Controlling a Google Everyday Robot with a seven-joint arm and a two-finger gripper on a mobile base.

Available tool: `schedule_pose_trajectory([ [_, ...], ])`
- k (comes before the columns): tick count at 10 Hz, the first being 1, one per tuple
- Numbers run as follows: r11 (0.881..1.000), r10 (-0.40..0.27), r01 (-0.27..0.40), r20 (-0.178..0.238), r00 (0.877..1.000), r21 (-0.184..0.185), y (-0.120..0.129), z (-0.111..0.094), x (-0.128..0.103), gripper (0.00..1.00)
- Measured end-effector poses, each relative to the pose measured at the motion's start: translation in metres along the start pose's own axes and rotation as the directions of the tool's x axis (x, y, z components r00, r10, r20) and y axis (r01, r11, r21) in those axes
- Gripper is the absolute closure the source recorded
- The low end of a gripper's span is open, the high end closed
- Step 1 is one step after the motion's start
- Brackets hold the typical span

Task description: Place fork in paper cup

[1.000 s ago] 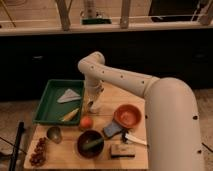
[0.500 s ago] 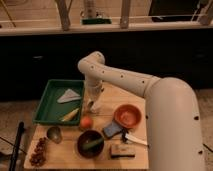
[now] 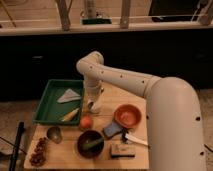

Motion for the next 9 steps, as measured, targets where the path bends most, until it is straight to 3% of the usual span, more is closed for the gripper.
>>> schedule_pose_trajectory([
  [9, 1.0, -0.028, 0.028, -0.001, 1.0, -0.003, -0.0025, 0.0005, -0.005, 0.2],
])
